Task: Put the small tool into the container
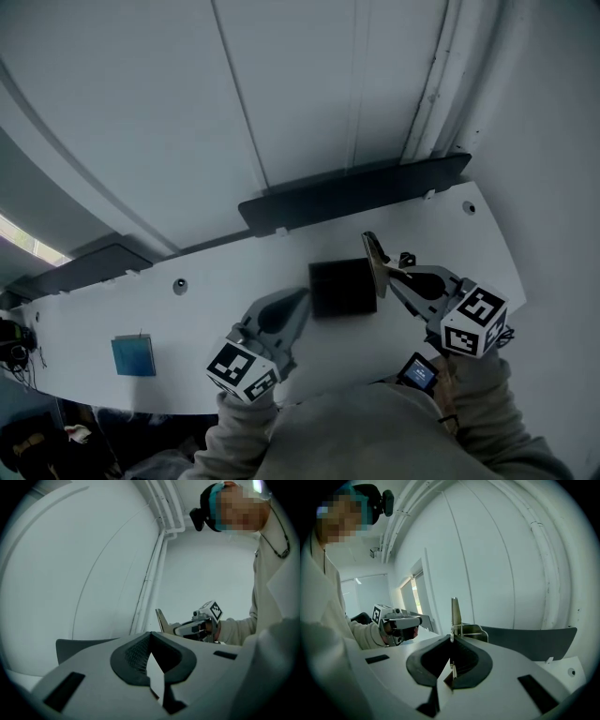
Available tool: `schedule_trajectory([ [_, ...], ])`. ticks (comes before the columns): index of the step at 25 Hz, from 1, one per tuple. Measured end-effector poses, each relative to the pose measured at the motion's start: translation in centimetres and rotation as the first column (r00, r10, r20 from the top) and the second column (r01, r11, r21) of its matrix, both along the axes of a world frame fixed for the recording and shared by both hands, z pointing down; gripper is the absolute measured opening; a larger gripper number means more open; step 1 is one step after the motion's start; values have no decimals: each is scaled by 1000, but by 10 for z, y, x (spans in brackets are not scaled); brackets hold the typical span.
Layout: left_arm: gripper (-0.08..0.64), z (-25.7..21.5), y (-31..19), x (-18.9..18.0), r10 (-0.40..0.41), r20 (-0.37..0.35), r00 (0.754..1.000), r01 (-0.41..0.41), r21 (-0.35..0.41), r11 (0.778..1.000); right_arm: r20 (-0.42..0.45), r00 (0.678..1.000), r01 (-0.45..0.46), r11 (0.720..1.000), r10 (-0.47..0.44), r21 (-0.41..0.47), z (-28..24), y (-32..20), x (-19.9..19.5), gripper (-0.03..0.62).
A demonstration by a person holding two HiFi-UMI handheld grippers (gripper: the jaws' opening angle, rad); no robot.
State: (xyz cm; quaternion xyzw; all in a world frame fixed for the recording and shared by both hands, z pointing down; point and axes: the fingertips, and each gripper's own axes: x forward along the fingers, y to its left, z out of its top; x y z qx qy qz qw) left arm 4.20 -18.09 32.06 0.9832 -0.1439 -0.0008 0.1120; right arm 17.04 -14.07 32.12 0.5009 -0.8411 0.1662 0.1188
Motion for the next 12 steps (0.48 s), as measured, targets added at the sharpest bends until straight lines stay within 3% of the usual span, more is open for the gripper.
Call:
schedule_trajectory([
  [12, 3, 4, -5, 6, -25, 15, 1000, 26, -17, 1000, -40, 998, 47, 999, -48, -27, 11, -10, 8, 23],
])
